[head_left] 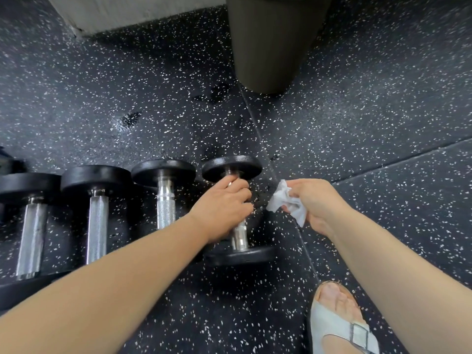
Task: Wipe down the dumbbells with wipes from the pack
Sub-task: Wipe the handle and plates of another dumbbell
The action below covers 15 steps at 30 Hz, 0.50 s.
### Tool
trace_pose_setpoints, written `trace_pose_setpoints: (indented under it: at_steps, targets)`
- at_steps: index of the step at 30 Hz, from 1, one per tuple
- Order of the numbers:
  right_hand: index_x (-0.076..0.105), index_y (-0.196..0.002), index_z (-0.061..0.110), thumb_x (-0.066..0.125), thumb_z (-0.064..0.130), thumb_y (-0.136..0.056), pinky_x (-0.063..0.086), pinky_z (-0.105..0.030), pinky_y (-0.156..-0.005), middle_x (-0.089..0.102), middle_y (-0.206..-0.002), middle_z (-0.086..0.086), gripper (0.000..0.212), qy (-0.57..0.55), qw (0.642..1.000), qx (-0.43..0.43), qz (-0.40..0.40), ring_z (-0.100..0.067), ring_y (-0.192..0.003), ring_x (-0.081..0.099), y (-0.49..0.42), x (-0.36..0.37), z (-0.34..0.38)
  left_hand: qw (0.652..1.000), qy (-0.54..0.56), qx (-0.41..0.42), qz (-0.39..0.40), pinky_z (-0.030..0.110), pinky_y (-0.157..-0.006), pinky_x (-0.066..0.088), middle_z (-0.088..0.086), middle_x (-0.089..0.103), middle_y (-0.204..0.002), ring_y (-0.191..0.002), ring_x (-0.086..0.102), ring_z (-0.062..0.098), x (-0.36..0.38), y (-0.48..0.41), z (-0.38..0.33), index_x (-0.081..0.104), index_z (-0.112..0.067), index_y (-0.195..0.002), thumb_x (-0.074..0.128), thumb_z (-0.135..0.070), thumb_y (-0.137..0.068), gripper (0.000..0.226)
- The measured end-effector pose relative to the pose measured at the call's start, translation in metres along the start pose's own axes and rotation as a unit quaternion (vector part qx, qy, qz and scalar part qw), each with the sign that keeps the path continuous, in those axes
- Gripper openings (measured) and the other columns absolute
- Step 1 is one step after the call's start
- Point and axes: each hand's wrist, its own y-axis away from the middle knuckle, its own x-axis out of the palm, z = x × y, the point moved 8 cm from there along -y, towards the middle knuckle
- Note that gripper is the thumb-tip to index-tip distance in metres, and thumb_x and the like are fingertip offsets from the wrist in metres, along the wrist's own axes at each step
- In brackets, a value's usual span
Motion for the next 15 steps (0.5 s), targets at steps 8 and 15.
trace_pose_setpoints:
  at_steps: [8, 15]
  targets:
    - [0.071, -0.095, 0.009, 0.045, -0.001, -0.091, 0.045, -0.033, -0.063, 0.070, -0.083, -0.016, 0.028, -0.010, 0.999, 0.028, -0.027, -0.020, -0.055, 0.056, -0.017, -0.033, -0.016, 0.998, -0.017, 0.061, -0.016, 0.041, -0.104, 0.039, -0.003, 0.059, -0.073, -0.086, 0.058, 0.024, -0.007, -0.016, -0.007, 0.066, -0.021, -0.070, 0.073, -0.010, -0.064, 0.014]
    - [0.067, -0.102, 0.008, 0.046, -0.003, -0.093, 0.050, -0.034, -0.069, 0.070, -0.091, -0.015, 0.025, -0.045, 0.996, 0.040, -0.062, -0.021, -0.062, 0.059, -0.028, -0.067, -0.023, 0.995, -0.061, 0.012, 0.077, 0.043, -0.112, 0.019, -0.004, 0.059, -0.097, -0.108, 0.047, 0.023, -0.002, -0.035, -0.009, 0.064, -0.023, -0.100, 0.057, -0.011, -0.088, 0.018]
